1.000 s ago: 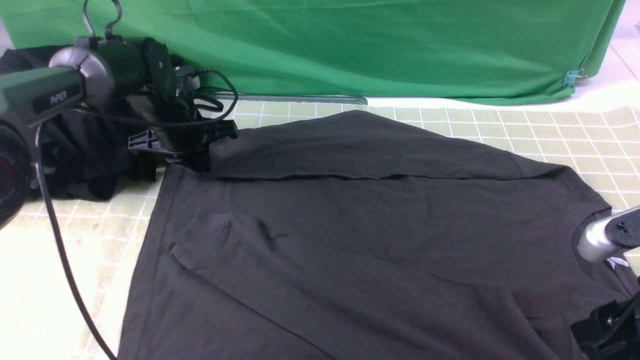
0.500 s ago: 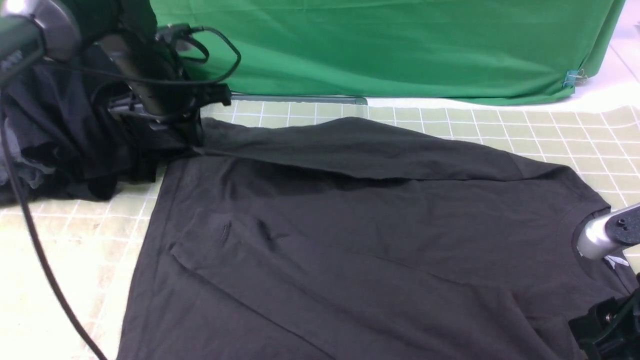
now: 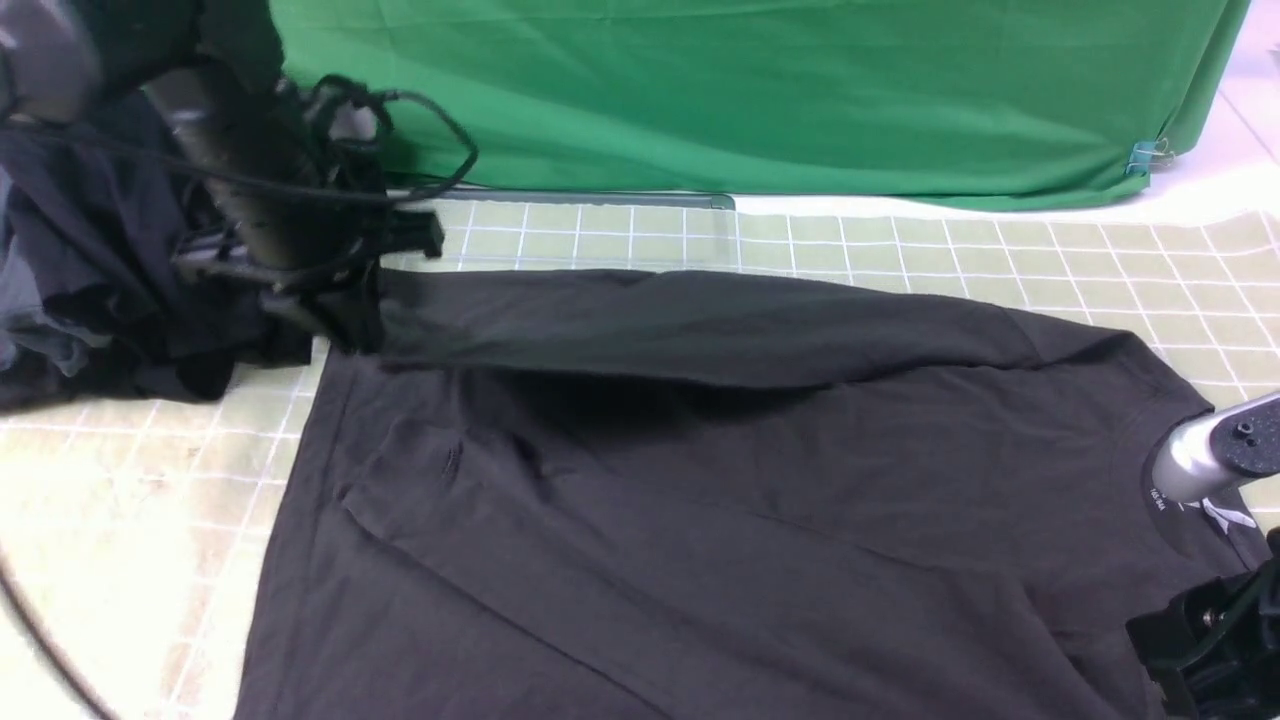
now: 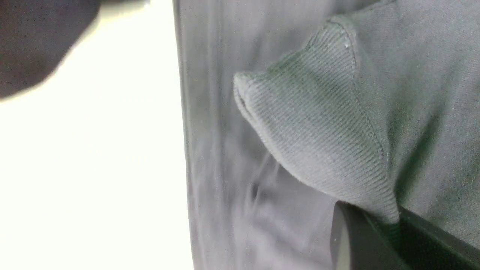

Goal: Fold a long-sleeved shirt over a green coffee tablecloth.
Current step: 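Fold the left side of the dark shirt inward over its body with the left gripper, then grasp the near edge of the shirt at its hem and shoulder corners, then fold the black garment in half by bringing its near edge over to the far edge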

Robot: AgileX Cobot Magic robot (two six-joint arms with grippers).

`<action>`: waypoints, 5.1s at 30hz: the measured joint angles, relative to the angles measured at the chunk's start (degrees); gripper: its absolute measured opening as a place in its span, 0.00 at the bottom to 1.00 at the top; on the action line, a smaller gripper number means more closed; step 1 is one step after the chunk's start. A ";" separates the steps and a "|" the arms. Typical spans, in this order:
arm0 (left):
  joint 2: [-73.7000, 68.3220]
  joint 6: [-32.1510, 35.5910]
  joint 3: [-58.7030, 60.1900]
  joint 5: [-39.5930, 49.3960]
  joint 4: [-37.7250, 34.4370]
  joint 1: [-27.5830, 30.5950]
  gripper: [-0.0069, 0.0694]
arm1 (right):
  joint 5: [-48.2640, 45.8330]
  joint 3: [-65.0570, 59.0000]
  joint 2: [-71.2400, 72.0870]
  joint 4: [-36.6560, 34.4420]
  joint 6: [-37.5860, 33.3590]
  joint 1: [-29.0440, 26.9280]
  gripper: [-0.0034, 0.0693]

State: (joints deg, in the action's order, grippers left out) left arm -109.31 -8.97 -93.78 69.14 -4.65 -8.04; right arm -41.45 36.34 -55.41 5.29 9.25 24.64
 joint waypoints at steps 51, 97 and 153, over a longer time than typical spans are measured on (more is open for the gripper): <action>27.44 -4.47 54.25 -5.94 -0.37 0.00 0.68 | 1.87 0.00 0.00 -0.11 1.72 0.00 0.58; 31.17 -4.60 61.62 -14.08 3.46 -9.68 0.11 | -0.16 0.00 -0.30 -14.97 -13.68 1.86 0.58; 24.44 -7.12 19.65 -7.55 9.00 -0.36 0.11 | -8.17 31.04 -28.59 -1.82 -16.37 3.64 0.09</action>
State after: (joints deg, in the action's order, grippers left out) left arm -84.87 -16.09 -74.12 61.60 4.35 -8.40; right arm -49.62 67.38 -84.00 3.47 -7.12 28.28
